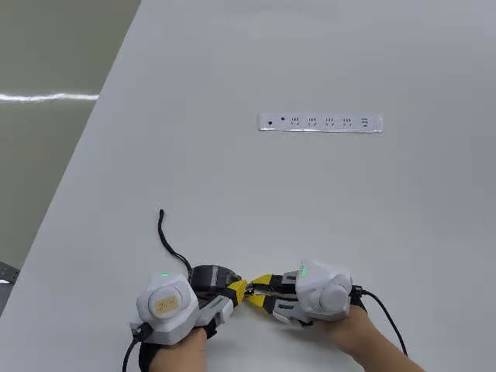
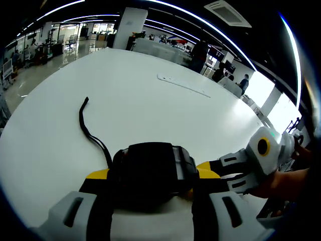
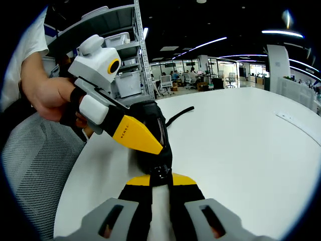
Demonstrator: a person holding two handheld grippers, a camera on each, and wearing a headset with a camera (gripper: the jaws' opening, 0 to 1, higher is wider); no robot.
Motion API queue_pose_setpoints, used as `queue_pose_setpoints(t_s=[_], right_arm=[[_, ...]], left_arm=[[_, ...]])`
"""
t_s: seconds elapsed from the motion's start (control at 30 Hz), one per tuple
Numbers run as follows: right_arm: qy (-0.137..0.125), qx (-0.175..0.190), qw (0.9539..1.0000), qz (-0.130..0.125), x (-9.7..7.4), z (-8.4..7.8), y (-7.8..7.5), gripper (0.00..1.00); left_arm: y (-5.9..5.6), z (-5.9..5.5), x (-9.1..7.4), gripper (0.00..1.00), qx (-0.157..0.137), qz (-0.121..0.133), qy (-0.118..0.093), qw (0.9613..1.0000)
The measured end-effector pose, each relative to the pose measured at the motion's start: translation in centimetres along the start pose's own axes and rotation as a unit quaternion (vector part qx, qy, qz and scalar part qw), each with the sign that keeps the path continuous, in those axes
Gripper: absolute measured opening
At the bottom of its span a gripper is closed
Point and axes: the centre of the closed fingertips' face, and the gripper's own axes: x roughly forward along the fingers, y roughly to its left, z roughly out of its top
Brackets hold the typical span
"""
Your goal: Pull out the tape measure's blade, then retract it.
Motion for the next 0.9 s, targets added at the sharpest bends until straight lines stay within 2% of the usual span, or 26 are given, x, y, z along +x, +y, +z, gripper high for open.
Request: queue_pose_setpoints(t_s=[0.63,0.9], right_arm=[[-0.007,0.000,1.0000,-0.006,-0.07,0.08,0.04,0.12],[-0.006,0.005,0.9999,-0.011,-0.03,0.09,0.04,0.13]], left_arm=[[-0.04,0.05,-0.08,0.63,-0.009,-0.004,-0.002,0.9999],[-0.09,-0.02,-0.11,0.64,-0.003,-0.007,0.000,1.0000]])
